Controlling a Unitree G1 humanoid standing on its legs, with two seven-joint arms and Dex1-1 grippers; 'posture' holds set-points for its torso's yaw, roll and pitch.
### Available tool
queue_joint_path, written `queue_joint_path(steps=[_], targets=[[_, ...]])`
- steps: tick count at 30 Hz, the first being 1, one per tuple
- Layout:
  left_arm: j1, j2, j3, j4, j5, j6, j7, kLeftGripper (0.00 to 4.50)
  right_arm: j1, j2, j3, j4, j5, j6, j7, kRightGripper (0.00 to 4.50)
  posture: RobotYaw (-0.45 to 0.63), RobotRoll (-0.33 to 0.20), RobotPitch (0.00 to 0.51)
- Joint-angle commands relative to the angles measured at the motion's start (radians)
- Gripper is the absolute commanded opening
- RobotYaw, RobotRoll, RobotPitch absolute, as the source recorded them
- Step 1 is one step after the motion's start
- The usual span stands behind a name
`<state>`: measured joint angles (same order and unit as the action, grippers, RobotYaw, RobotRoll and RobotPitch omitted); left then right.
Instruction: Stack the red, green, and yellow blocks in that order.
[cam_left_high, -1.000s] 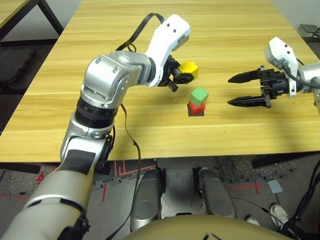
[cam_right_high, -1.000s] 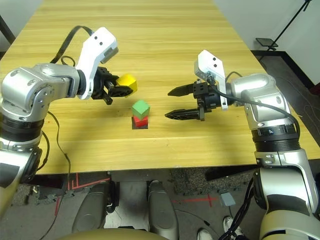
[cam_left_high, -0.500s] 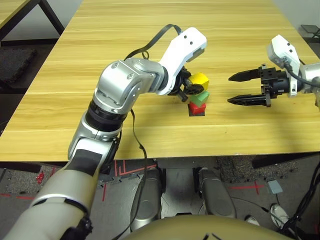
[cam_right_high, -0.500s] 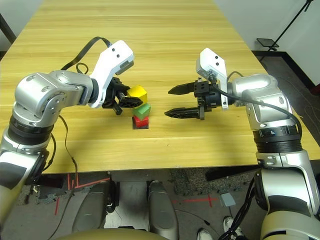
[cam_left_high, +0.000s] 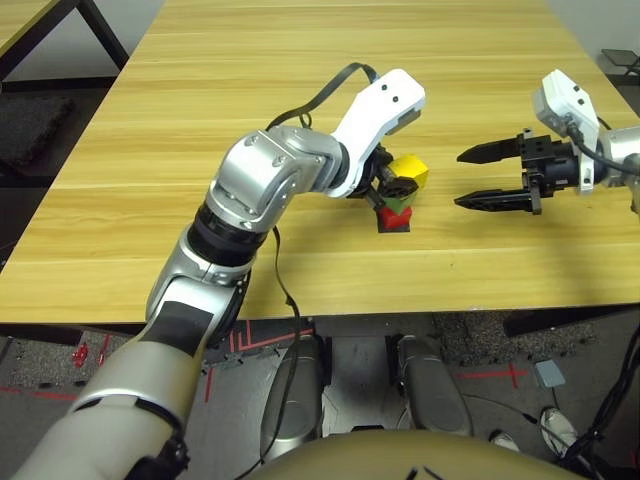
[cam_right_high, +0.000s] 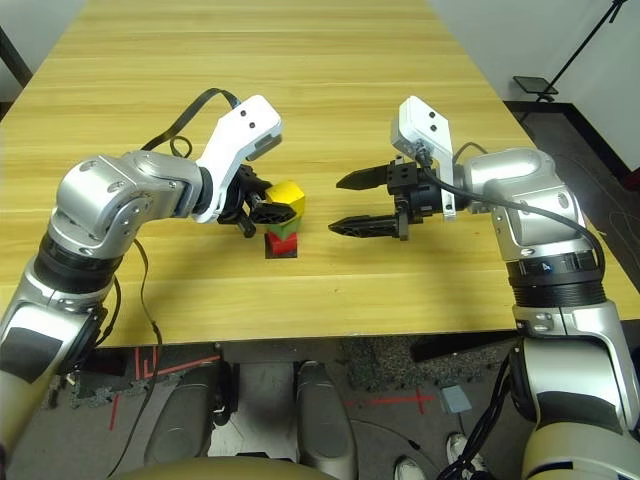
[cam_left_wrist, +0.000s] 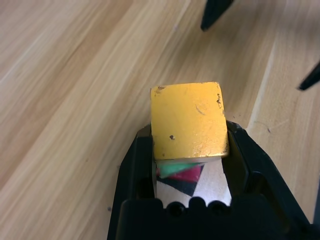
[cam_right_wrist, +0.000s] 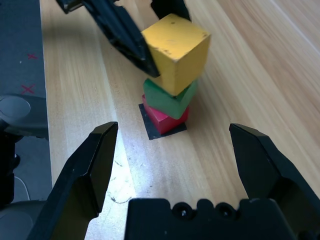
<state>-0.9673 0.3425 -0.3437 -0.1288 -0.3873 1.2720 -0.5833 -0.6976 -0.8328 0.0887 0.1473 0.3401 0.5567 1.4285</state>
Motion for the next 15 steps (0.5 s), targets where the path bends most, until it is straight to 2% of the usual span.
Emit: queue_joint_path(steps=[1,15], targets=[[-0.005,0.004,-0.023,0.015,0.012,-0.032,-0.015,1.94,0.014,-0.014,-0.022,-0.028,0.024,0.014,-0.009,4.5,0.14,-0.042,0.148],[0.017,0.008,-0.03,-0.003,0.018,-0.033,-0.028,1.94,0.01,-0.014,-0.022,-0.022,0.031,0.01,-0.025,4.5,0.14,-0.041,0.145]])
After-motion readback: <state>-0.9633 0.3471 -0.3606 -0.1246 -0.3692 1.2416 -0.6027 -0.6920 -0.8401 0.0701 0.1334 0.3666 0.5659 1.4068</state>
